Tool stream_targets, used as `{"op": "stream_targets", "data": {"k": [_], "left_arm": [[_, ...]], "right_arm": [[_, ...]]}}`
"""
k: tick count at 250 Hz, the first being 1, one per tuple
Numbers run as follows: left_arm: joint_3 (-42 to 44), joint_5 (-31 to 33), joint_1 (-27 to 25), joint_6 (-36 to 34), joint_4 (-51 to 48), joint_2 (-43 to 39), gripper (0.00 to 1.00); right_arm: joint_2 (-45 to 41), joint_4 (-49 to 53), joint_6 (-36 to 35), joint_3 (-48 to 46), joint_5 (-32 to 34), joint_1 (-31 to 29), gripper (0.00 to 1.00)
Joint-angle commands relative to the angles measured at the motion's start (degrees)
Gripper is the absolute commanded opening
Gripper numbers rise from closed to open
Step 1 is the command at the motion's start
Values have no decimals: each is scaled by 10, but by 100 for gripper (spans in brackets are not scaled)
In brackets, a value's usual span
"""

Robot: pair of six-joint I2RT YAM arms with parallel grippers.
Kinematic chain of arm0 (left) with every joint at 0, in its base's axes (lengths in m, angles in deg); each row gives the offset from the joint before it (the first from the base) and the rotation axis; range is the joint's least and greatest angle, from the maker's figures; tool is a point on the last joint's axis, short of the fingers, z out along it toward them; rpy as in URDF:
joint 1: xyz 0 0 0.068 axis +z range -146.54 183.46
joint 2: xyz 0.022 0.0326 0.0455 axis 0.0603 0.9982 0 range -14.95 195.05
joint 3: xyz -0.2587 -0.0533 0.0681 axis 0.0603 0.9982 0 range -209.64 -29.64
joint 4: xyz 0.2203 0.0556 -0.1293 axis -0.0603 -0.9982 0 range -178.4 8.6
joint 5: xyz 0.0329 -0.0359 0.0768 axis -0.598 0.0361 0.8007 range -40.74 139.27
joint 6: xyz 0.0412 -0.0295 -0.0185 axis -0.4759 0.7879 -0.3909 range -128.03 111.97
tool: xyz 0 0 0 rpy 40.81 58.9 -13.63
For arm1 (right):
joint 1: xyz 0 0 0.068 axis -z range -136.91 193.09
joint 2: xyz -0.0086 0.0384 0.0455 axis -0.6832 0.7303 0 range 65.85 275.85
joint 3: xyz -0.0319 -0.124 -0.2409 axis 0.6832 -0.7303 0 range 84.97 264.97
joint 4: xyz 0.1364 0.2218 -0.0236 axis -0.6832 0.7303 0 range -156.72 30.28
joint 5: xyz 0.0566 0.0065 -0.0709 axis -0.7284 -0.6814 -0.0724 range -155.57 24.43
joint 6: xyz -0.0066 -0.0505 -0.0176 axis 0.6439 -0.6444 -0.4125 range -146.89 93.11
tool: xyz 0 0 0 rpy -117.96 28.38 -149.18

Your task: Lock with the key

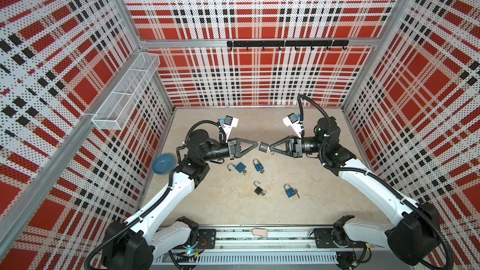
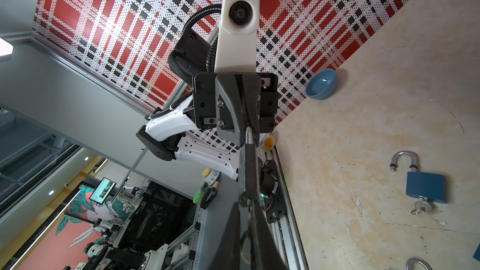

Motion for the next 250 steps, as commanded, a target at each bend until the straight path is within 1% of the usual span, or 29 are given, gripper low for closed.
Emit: {"op": "stream_targets", "data": {"k": [1,20,41,97,120,157,199,250], "left_arm": [[-20,5,-7,0,14,4,0],[-21,7,-11,-1,13,6,0],[-22,8,-12,-1,13,7,0],[-20,15,-9,-5,13,5,0],[-19,9,-2,-5,13,1,0],[-15,-6,24,-5,6,-9,0],[-12,-25,46,-8,-5,-20,0],[-10,-37,54,-21,-23,-19,0]], "right_arm": [[8,-28,-2,9,-12,0,8],[8,-28,-1,10,-13,0,5],[8,-30,-1,10,-15,-1,0],[0,-27,-4,6,-7,-1,0],[-8,7,-27,9,6,-1,0],[-24,84,-81,20,36,0,0],[-38,103,-89,11,47,6,0],[-57,142,-108,3,74,25,0]]}}
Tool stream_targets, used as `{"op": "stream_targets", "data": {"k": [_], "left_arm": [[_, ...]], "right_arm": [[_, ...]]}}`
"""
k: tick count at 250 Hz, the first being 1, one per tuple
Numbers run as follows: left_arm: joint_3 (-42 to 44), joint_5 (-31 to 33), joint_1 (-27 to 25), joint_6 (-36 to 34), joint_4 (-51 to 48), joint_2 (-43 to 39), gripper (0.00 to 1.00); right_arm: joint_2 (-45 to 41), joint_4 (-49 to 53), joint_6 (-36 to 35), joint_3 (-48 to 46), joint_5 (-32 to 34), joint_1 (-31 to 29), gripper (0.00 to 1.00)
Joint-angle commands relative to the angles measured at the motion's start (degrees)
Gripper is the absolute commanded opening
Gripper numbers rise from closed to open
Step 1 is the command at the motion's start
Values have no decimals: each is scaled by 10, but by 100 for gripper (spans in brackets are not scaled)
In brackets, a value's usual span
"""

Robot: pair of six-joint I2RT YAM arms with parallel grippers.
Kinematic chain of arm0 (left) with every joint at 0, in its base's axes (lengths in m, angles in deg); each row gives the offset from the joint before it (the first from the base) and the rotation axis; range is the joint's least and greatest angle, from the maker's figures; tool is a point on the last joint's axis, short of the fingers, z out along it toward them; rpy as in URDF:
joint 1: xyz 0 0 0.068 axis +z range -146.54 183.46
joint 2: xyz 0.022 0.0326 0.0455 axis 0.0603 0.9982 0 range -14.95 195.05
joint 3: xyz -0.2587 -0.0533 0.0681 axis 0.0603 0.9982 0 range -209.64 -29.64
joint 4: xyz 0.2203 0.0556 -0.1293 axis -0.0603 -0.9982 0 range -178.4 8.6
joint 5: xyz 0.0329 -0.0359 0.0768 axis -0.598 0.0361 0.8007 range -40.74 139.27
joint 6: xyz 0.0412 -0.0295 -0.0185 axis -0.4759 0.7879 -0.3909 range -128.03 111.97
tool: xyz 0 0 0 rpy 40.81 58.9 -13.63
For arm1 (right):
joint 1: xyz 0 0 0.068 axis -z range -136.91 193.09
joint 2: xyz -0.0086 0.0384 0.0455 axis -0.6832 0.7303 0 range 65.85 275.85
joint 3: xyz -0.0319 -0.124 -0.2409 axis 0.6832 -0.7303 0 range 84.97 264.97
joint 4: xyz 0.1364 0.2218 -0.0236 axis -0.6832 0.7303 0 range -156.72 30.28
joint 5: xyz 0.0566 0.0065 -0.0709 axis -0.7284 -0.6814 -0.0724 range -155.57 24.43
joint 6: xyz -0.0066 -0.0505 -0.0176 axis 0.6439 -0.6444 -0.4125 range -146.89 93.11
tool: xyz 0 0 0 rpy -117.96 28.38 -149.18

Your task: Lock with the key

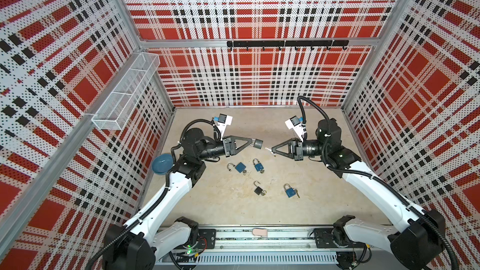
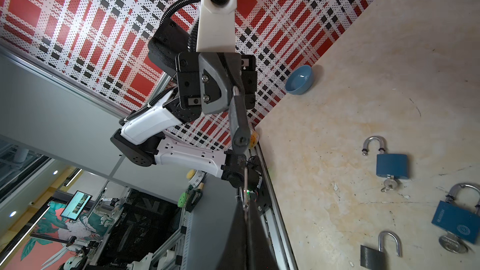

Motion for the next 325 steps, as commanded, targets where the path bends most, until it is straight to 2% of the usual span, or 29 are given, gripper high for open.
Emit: {"op": "stream_targets", "data": {"k": [1,37,73,133,155,176,237,325], "left_arm": [[-9,-17,5,-14,-9,-9,0],[-8,-6,0,-57,-61,9,0],[-14,15,-36,-106,-109,54,0],[-71,24,-109,-155,-127,201,0],[-113,21,-127,-179,-137,270,0],[-174,22,-141,-220,-188,341,0],[-397,76,-175,-430,-486,528,0],[-558,65,-169,-539,-657,675,0]], "right_arm": [[-24,25,-29,2,25,13,0],[-47,56,-35,-18,65,52,0],[-69,66,-18,-45,81,117,0],[-94,138,-51,-52,149,155,0],[-98,147,-52,-63,168,170,0],[-108,129,-41,-83,174,186,0],[-123,137,-51,-90,186,197,0],[-122,70,-8,-138,158,198,0]]}}
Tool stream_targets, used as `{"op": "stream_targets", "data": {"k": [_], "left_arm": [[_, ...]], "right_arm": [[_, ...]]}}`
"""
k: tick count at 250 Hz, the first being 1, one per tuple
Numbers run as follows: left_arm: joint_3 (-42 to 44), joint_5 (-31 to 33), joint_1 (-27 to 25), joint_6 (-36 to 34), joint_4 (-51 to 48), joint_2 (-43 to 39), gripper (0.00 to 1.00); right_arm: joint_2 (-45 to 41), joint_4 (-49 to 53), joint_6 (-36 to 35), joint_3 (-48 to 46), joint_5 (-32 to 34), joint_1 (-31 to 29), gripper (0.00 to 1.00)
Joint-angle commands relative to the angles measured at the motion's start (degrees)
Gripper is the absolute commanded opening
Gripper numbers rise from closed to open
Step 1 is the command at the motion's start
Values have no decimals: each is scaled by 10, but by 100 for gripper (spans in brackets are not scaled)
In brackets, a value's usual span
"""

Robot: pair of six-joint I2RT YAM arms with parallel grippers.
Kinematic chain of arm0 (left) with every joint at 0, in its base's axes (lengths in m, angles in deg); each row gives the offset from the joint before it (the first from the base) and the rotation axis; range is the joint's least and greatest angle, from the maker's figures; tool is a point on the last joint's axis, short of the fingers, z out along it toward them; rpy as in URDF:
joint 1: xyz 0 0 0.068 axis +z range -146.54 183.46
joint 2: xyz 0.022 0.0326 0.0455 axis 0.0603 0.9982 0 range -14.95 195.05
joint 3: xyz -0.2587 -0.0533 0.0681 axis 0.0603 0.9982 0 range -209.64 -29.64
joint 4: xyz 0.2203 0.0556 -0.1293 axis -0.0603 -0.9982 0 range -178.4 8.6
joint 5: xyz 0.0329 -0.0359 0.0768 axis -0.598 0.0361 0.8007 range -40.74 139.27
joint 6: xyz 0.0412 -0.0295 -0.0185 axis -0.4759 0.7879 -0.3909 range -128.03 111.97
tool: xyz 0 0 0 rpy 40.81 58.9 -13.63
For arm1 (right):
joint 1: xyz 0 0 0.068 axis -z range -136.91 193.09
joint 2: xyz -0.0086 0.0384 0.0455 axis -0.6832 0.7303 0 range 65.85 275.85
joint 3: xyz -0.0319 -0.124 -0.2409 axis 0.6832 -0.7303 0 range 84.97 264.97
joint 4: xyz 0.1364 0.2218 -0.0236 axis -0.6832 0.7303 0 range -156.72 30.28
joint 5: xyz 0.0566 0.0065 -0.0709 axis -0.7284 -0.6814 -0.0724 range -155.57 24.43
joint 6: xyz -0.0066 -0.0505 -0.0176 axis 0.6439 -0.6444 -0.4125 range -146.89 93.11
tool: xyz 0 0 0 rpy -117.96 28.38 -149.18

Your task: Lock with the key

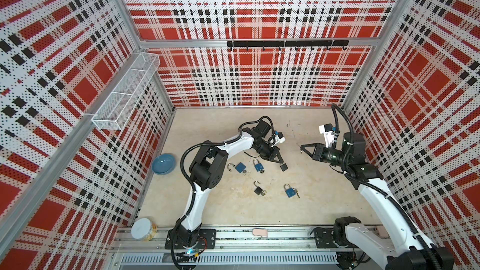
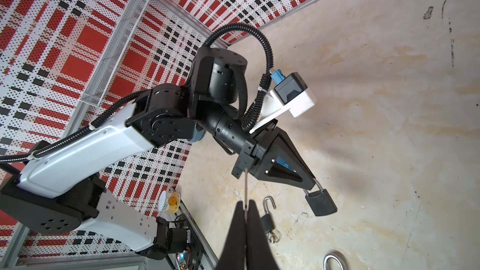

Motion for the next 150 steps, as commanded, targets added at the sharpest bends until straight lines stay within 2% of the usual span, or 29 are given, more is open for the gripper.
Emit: {"op": "stream_targets", "data": {"k": [1,67,150], "left_arm": [[-52,-7,2,-70,-93,31,0],[-127,-28,17,-74,-113,99,0],[-258,-17,29,-118,-206,186,0]], "right_arm": [[0,-43,9,-13,-14,2,0],[6,-51,9,-28,-15,2,0],[25,-40,-7,-29,-1,0,0]]}}
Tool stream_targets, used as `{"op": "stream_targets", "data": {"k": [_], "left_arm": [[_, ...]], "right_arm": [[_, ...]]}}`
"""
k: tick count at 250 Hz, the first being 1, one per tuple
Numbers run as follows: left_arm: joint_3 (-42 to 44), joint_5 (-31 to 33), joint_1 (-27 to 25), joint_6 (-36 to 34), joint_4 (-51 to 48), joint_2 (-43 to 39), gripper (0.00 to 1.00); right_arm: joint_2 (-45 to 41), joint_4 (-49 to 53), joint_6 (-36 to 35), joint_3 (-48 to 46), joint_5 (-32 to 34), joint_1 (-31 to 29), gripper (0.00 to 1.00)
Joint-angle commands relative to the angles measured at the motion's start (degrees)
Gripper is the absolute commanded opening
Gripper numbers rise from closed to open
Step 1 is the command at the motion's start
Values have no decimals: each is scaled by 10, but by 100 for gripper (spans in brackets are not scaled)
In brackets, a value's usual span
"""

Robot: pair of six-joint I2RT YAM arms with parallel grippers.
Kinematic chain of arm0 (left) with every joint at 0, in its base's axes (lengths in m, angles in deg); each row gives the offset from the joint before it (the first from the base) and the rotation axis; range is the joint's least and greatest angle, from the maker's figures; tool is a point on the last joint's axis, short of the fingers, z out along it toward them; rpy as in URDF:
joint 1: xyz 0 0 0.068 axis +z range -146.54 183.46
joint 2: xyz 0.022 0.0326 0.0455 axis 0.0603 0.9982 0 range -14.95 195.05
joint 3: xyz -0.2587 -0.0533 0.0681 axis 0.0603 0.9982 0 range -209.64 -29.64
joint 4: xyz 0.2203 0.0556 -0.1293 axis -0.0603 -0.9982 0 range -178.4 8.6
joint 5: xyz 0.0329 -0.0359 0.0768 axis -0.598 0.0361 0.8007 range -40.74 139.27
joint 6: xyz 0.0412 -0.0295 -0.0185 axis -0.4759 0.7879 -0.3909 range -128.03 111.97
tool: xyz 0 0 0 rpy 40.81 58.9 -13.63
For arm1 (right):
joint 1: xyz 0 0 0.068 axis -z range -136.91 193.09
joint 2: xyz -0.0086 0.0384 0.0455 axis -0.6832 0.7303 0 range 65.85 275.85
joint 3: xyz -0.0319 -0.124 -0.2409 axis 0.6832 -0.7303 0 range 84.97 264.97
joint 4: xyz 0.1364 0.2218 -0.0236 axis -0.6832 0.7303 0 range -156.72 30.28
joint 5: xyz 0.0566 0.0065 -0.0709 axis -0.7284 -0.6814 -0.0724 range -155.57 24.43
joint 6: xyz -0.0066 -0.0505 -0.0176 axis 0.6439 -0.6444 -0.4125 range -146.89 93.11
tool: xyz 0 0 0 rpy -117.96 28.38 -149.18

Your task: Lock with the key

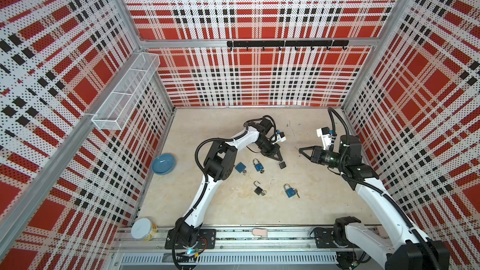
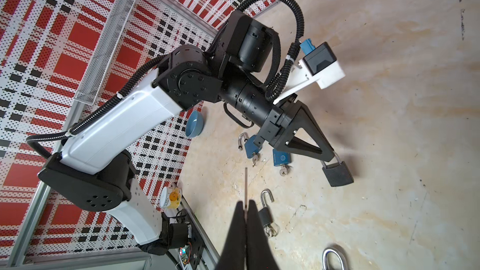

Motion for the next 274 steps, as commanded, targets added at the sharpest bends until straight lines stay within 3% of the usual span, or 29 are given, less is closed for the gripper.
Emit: {"op": "stream_targets", "data": {"k": [1,84,107,123,135,160,212,274], "left_arm": [[-38,-11,9,-28,-47,25,0],[-110,-13,23,-52,-97,72,0],[-113,-7,22,-53,-96,73,33],[-114,-1,23,-54,-92,71,37],[-113,7,23,-49,-86,69,46],[-109,33,24,-23,-56,55,48],[-16,74,37,72,96,-31,49],[194,94,74,225,330,-202,49]], "right_arm": [[8,-19,-12,-2,8,1,0],[31,-29,-11,-6,16,1,0],[34,-30,-10,-8,19,1,0],[36,-29,-10,-11,25,-1,0],[39,-28,-12,-11,29,-1,0],[43,-19,-22,-12,56,-9,0],[70,14,-56,4,142,-51,0],[153,-30,-80,15,176,-84,0]]}}
